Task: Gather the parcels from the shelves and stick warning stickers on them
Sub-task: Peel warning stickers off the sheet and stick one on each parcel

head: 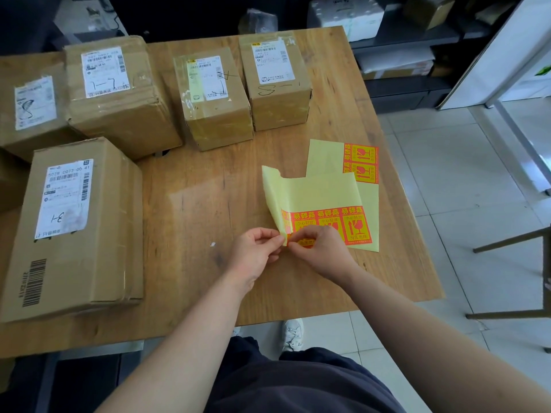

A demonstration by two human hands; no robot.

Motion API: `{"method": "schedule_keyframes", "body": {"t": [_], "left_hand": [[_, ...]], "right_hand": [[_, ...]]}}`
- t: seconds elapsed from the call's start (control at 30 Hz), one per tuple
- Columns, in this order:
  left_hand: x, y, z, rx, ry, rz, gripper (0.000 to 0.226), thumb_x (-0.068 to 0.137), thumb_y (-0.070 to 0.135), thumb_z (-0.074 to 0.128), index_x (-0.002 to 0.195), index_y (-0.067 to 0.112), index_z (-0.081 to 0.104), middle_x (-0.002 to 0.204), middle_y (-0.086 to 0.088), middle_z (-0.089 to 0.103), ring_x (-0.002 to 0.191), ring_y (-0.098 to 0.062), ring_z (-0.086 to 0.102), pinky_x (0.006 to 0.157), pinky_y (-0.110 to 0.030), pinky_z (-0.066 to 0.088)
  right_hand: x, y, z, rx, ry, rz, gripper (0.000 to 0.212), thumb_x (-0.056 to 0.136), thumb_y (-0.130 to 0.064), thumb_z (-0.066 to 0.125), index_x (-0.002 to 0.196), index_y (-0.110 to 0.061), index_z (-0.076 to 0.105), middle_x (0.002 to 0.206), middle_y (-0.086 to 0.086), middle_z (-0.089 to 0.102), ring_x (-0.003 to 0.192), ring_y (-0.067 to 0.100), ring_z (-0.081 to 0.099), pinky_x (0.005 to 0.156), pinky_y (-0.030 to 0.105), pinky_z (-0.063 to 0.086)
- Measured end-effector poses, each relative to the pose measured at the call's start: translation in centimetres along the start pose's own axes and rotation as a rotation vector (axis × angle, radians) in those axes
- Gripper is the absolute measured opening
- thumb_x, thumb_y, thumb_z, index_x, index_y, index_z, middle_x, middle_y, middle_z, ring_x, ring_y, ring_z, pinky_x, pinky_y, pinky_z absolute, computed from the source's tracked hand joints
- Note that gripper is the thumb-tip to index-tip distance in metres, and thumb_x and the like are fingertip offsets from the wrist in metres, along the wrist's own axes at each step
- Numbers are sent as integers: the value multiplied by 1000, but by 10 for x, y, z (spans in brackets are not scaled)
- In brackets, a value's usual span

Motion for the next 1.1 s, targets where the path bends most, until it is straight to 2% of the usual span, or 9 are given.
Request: {"method": "schedule_keyframes", "body": {"t": [0.17, 0.27, 0.43, 0.53, 0.7, 0.83, 0.93, 1.03, 1.1], "left_hand": [[-1, -1, 1, -30, 11, -21, 6, 84, 9, 71, 84, 12, 66, 73, -2, 68, 66, -8, 63, 61, -20, 55], [-1, -2, 1, -59, 8, -54, 6, 84, 7, 71, 85, 11, 66, 72, -2, 70, 62, -7, 64, 59, -19, 55], [-1, -3, 2, 6, -9, -50, 6, 84, 9, 72, 87, 9, 67, 74, -3, 72, 65, -8, 66, 62, -20, 54], [-1, -3, 2, 59, -35, -28, 6, 84, 8, 71, 84, 10, 66, 71, -2, 71, 65, -8, 65, 61, -19, 52], [0, -1, 1, 138, -59, 15, 7, 86, 7, 69, 83, 11, 64, 70, -1, 70, 67, -10, 64, 62, -21, 52], [0, 1, -2, 188, -43, 23, 4, 87, 6, 67, 86, 8, 64, 72, -4, 69, 64, -10, 61, 59, -19, 51], [3, -2, -10, 234, 20, 23, 7, 86, 6, 67, 83, 10, 62, 73, -6, 69, 63, -12, 59, 61, -23, 51], [6, -3, -17, 329, 92, 48, 9, 80, 16, 70, 77, 20, 62, 76, -5, 71, 71, -21, 65, 70, -38, 55], [6, -1, -19, 440, 137, 76, 13, 79, 22, 69, 82, 24, 57, 76, 1, 69, 73, -20, 65, 67, -36, 53]], "right_hand": [[0, 1, 2, -4, -8, -20, 7, 80, -26, 71, 84, -21, 74, 83, -13, 69, 82, 1, 61, 74, 18, 47], [1, 4, 3, 21, -11, -23, 11, 79, -29, 72, 85, -20, 75, 86, -13, 71, 85, 1, 62, 78, 24, 51], [1, 4, 4, 46, -37, -40, 8, 80, -28, 73, 83, -21, 77, 86, -10, 71, 85, 5, 63, 79, 32, 52], [0, 5, 4, 74, -70, -34, 8, 82, -23, 72, 84, -18, 77, 86, -7, 70, 85, 7, 62, 80, 30, 52], [4, 11, 3, 71, -70, 38, 10, 83, -23, 69, 83, -16, 76, 83, -6, 71, 82, 8, 62, 75, 29, 51], [6, 11, 0, 33, -35, 70, 11, 83, -22, 67, 77, -15, 73, 77, -1, 70, 75, 15, 62, 67, 31, 49], [7, 11, -4, 32, -8, 83, 11, 83, -20, 65, 77, -13, 71, 77, -2, 69, 76, 13, 61, 67, 30, 49], [8, 11, -10, 36, 28, 104, 9, 82, -17, 64, 78, -12, 71, 79, -2, 69, 75, 11, 60, 66, 27, 47], [10, 12, -14, 47, 46, 117, 9, 82, -15, 64, 78, -11, 70, 78, -1, 69, 71, 10, 57, 62, 24, 45]]}}
Point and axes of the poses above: each hand's wrist, its own x-axis towards the middle knuckle, its own z-axis out of the palm, y = z × x, the point moved 6 cm from there along x, towards the middle knuckle
